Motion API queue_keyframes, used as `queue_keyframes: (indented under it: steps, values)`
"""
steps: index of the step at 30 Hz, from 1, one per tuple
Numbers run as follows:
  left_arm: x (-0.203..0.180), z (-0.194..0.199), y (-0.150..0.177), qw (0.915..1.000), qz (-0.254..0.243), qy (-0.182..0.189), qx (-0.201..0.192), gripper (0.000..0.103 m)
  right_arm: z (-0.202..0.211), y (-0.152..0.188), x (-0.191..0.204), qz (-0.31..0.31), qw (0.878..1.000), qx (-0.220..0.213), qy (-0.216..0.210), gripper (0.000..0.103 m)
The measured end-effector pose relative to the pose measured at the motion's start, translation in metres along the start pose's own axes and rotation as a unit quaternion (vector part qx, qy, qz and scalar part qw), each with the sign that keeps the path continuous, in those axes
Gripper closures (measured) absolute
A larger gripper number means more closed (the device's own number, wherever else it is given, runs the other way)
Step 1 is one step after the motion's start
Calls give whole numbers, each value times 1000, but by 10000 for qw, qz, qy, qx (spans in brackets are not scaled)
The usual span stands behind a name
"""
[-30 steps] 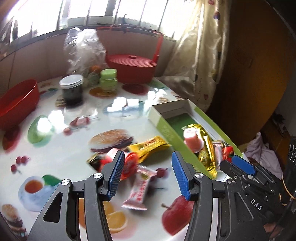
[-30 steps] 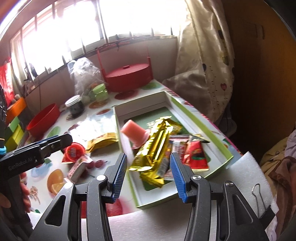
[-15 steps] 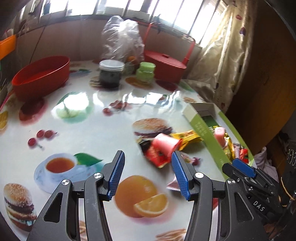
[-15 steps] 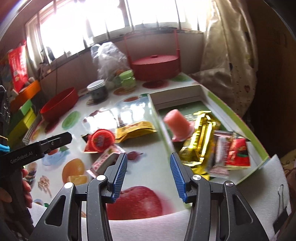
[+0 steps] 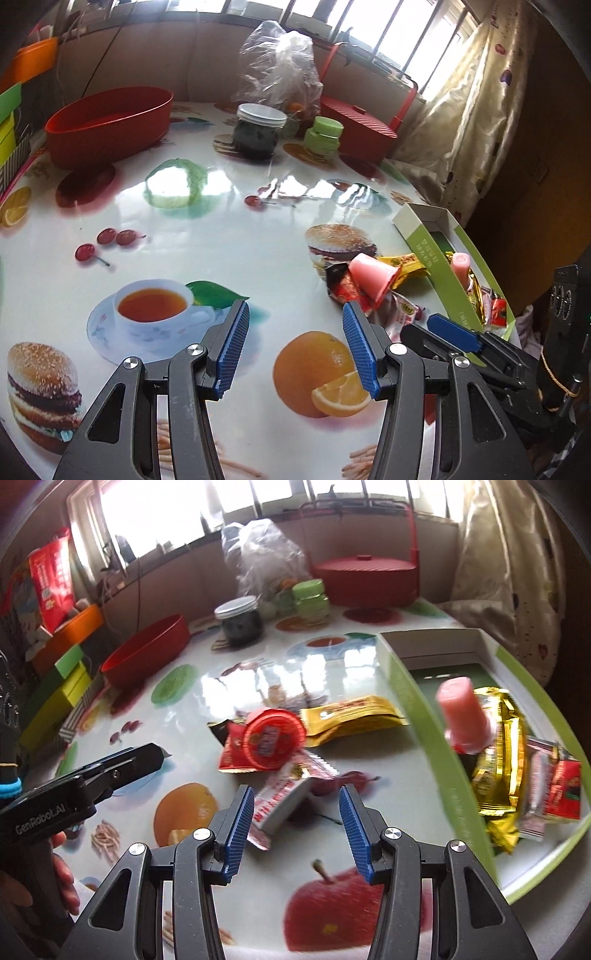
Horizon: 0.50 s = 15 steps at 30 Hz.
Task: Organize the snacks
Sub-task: 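Move both open grippers back from the box toward the snack pile, then grasp a white-and-red candy packet with the right gripper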
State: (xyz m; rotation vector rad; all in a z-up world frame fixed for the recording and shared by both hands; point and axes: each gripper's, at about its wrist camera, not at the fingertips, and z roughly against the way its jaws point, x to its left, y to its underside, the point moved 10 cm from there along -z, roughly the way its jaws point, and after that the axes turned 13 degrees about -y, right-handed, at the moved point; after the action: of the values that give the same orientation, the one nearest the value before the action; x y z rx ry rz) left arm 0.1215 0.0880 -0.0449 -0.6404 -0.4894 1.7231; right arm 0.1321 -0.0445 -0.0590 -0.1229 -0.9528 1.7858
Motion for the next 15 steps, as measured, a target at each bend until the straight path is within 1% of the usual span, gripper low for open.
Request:
queue_keyframes:
  steps: [2, 5, 9, 12, 15]
  values:
    - [2, -1, 1, 10000, 21, 4, 19, 49, -8, 0, 3, -23, 10000, 74, -25, 55]
    - [5, -2, 3, 10000, 53, 16, 44, 49, -17, 1, 0, -112, 9998, 161, 53, 55]
    - [5, -4, 3, 10000, 67, 34, 61, 49, -22, 0, -3, -213, 9995, 187, 105, 55]
    - [3, -4, 4, 9999, 55, 61, 81, 49, -22, 1, -4, -114, 9995, 220, 216, 55]
    - [-1, -4, 4, 9999, 18, 108, 96, 49, -21, 2, -8, -25, 9988, 246, 423, 55]
